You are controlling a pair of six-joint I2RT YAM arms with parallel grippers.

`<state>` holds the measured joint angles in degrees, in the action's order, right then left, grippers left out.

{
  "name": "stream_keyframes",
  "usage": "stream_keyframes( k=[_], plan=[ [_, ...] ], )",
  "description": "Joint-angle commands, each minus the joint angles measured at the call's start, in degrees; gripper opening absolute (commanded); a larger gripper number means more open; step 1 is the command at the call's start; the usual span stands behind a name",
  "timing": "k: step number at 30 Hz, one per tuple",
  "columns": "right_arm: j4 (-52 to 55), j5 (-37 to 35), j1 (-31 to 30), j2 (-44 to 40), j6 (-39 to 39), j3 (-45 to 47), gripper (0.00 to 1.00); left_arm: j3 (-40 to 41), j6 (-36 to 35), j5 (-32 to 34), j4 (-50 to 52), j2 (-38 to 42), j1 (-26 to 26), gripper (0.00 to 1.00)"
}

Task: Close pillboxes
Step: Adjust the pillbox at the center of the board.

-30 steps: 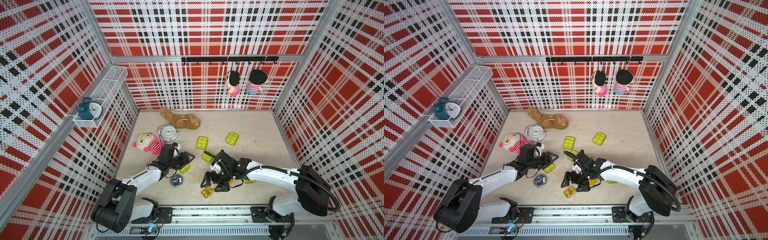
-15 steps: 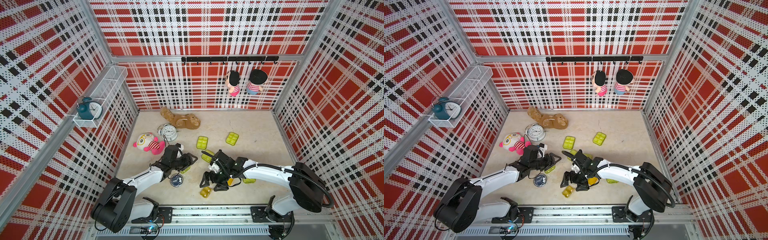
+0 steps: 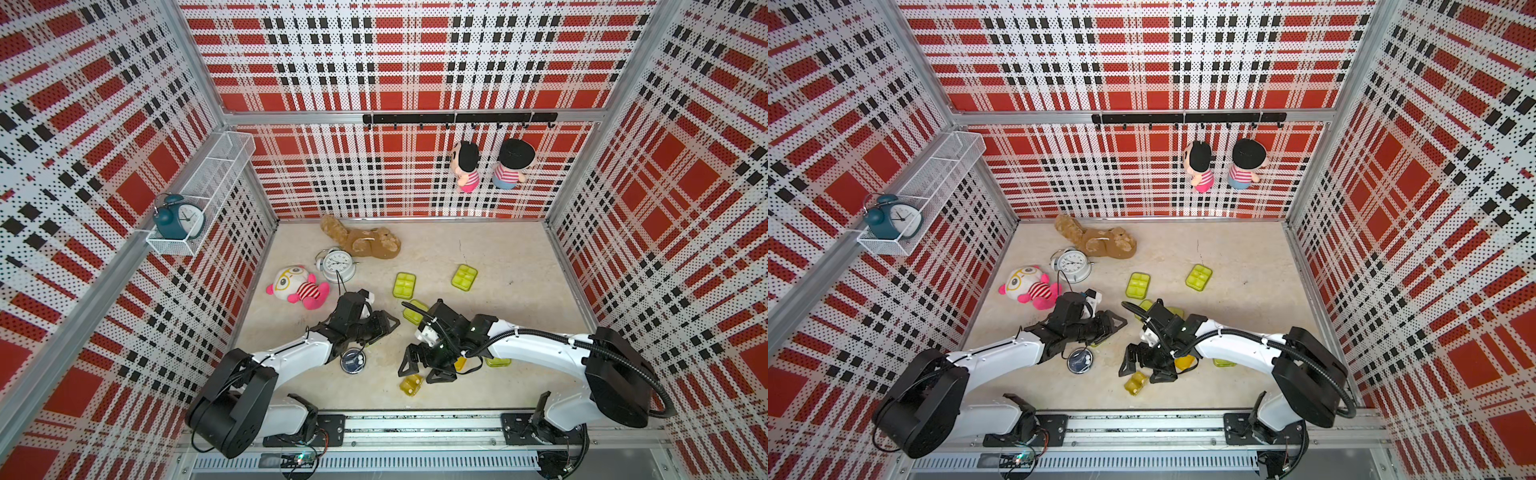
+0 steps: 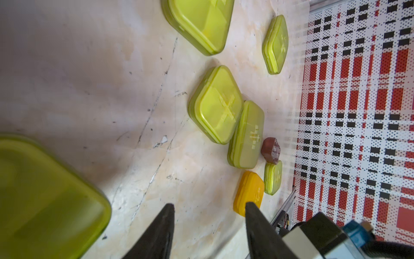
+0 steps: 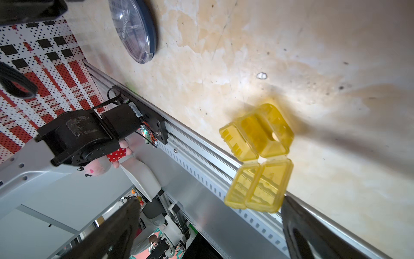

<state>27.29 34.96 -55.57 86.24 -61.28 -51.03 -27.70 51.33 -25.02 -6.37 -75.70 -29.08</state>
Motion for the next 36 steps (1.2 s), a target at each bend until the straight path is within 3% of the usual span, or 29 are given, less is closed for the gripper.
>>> stream_keyframes(
  k=[1,7,12,27,36],
  plan=[
    [-1.8,0.3,-0.4,2.2,1.0,-2.7,1.0,-0.5,-0.7,0.8,1.4,1.5,-1.2,0.42],
    [-1.8,0.7,-0.5,4.8,2.2,-4.8,1.0,1.1,-1.7,1.3,6.2,4.4,-3.4,0.11],
    [-2.1,1.1,-0.5,6.9,3.2,-5.7,1.0,2.1,-2.7,2.2,9.6,6.2,-4.8,0.0],
    [-1.4,1.0,-0.4,7.9,4.6,-7.7,1.0,4.3,-4.5,2.9,22.4,10.9,-7.2,0.0],
    [-2.7,1.3,-0.5,7.3,4.0,-6.6,1.0,7.9,-0.1,1.2,22.5,13.7,-10.8,0.0]
  ],
)
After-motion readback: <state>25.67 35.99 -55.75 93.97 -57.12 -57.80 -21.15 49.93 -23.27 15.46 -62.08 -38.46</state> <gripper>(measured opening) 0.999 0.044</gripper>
